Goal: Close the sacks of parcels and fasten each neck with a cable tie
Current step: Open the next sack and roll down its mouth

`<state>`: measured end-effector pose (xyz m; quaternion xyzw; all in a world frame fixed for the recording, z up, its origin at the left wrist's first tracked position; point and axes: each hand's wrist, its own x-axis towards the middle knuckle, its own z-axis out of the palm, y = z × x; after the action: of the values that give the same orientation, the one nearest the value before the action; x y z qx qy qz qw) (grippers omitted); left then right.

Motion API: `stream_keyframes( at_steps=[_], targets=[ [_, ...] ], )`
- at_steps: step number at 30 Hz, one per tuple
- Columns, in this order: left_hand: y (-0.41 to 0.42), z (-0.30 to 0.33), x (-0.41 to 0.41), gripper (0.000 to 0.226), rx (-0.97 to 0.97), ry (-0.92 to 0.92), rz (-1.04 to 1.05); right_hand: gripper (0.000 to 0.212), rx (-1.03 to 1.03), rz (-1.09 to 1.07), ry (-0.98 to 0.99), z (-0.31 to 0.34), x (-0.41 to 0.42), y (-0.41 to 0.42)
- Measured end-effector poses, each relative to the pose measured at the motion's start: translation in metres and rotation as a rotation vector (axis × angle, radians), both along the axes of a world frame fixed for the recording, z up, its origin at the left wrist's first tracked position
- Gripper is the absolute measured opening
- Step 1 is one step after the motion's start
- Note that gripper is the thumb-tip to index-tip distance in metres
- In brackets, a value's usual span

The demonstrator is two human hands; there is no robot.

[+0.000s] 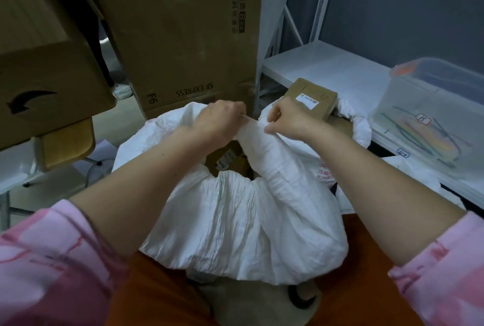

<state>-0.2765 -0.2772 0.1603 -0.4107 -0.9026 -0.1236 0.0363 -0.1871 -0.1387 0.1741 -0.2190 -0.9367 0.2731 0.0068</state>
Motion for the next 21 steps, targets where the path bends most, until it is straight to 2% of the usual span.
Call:
stream_keyframes(
  at_steps=[1, 2, 4, 9, 12, 14, 17, 19, 21],
  targets=[
    [0.0, 0.0, -0.005, 0.019, -0.009, 0.037, 0.054, 0.012, 0.193, -0.026, 0.048, 0.001, 0.002, -0.003],
    [0.001, 0.0, -0.008, 0.021, -0.014, 0.066, 0.095, 0.014, 0.301, -0.032, 0.08, 0.002, 0.004, -0.006],
    [0.004, 0.004, -0.009, 0.023, -0.028, 0.116, 0.144, 0.021, 0.306, 0.004, 0.059, 0.004, 0.007, -0.012],
    [0.012, 0.01, -0.009, 0.03, -0.055, 0.006, 0.249, 0.041, 0.119, 0.047, -0.056, -0.008, 0.007, -0.017],
    [0.006, 0.013, -0.003, 0.024, 0.046, 0.041, 0.252, 0.038, -0.178, -0.021, -0.022, -0.012, 0.005, -0.007],
    [0.004, 0.016, 0.007, 0.04, 0.111, 0.094, 0.091, 0.032, -0.35, -0.032, -0.03, -0.011, 0.003, -0.001],
    [0.003, 0.014, 0.022, 0.035, 0.059, -0.034, -0.202, 0.032, -0.551, -0.04, -0.024, -0.008, 0.001, 0.006],
    [0.002, 0.011, 0.022, 0.034, -0.022, -0.092, -0.234, 0.034, -0.636, -0.043, -0.032, -0.009, 0.002, 0.01],
    [0.003, 0.008, 0.018, 0.027, -0.045, -0.054, -0.207, 0.029, -0.683, -0.067, -0.034, -0.01, 0.004, 0.009]
  ],
)
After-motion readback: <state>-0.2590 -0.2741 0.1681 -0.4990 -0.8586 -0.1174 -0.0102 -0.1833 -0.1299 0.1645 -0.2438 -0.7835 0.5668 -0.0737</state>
